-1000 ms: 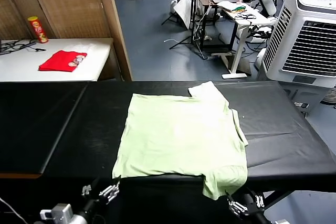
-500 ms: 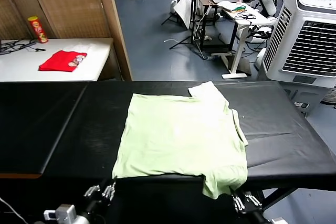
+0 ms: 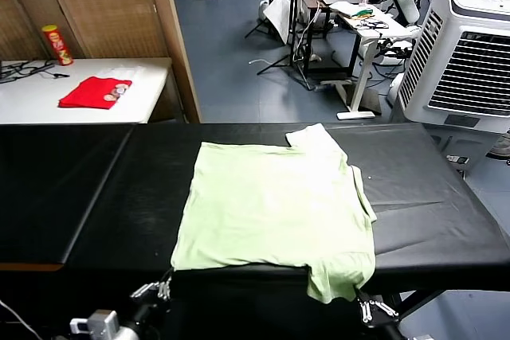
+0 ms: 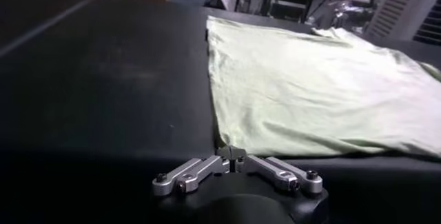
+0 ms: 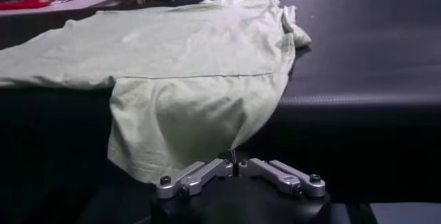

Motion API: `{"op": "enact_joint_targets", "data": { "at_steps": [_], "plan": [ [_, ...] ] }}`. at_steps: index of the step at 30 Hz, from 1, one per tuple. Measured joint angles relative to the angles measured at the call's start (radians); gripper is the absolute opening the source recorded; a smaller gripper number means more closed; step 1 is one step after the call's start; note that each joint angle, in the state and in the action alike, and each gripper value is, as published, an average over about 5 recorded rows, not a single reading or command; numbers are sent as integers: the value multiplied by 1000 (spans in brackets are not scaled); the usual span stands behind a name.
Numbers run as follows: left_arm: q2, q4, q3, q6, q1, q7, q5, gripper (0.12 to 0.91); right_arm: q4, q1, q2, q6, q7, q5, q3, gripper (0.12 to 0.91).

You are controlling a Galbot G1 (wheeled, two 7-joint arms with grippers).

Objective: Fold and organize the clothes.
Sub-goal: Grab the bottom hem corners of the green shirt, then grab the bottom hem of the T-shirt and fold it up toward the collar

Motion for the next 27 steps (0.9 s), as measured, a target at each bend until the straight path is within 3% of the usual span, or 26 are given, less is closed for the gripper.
{"op": "enact_joint_targets", "data": {
  "at_steps": [12,19,27],
  "plan": [
    [-15,-104,-28,-36,47,-17,-32,127,94,1,-19,2,3,86,51,121],
    [-40,-85,-42,-44,-24,-37,-93,127,53,146,-74,-1,23,174,52,121],
    [-60,-23,-24,-71,-107,-37,-62,127,-57,368,-159,-8,64,187,-6,121]
  ]
}}
